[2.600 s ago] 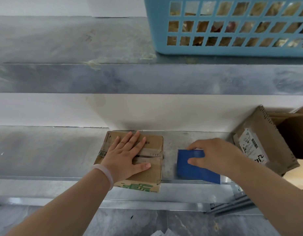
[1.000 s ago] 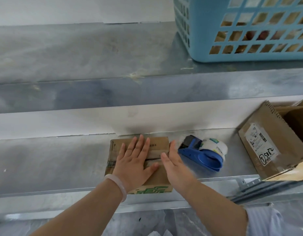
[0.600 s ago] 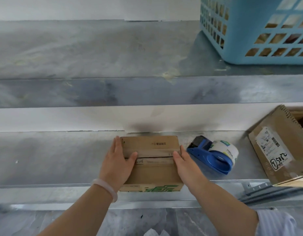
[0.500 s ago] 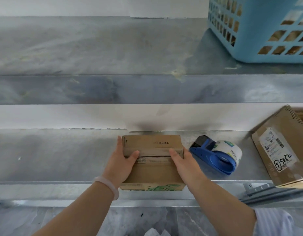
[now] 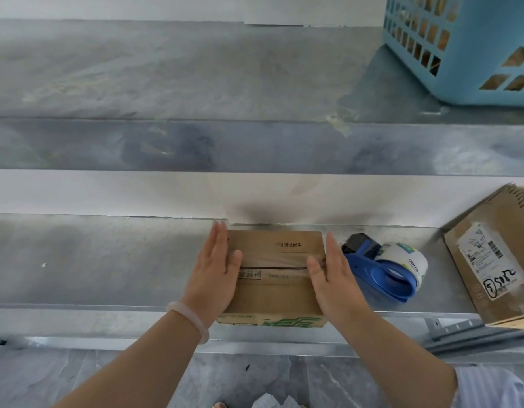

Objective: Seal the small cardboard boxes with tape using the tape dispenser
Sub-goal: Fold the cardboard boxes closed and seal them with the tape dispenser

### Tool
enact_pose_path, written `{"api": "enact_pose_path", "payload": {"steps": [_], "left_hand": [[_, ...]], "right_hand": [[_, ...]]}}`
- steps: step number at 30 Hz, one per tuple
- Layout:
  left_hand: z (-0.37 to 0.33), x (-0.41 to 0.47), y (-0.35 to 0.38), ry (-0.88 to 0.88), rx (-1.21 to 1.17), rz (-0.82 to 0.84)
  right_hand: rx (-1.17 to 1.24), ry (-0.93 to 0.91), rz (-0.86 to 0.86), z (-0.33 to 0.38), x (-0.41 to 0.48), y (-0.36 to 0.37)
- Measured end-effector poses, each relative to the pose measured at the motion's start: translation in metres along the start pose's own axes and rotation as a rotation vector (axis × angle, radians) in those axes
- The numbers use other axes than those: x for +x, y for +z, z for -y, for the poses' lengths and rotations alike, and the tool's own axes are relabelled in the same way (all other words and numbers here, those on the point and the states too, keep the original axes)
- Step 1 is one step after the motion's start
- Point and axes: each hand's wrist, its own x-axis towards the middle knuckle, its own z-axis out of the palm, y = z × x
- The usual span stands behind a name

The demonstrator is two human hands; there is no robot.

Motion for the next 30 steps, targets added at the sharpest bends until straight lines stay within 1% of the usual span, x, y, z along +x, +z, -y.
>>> {"api": "enact_pose_path", "payload": {"steps": [2,3,4,6,9,14,18,23,28,30], "left_hand": [[0.001,-0.002,-0.001,0.279,0.282,0.049],[0.002,-0.002,-0.002,0.348,0.406,0.105],[0.005,-0.001,-0.001,0.371,0.494,0.154],[0.009,0.001,0.000,0.352,0.531,0.173],[0.009,0.002,0.003,0.326,0.479,0.136],[0.008,0.003,0.003,0.307,0.456,0.134],[0.006,0.003,0.003,0.310,0.475,0.140],[0.009,0.001,0.001,0.396,0.536,0.145],[0.014,0.000,0.002,0.453,0.636,0.121],[0.018,0.000,0.000,0.481,0.683,0.144]], "right_hand": [[-0.290,-0.249,0.040,-0.001,-0.005,-0.005],[-0.439,-0.342,0.085,-0.003,-0.004,-0.007],[-0.564,-0.399,0.127,-0.005,-0.003,-0.008],[-0.684,-0.428,0.165,-0.010,0.001,-0.007],[-0.660,-0.409,0.135,-0.012,0.003,-0.005],[-0.653,-0.393,0.135,-0.010,0.002,-0.004],[-0.738,-0.417,0.131,-0.008,0.001,-0.005],[-0.819,-0.473,0.129,-0.010,0.001,-0.003],[-0.816,-0.488,0.106,-0.014,0.003,0.000],[-0.818,-0.486,0.092,-0.017,0.004,0.000]]}}
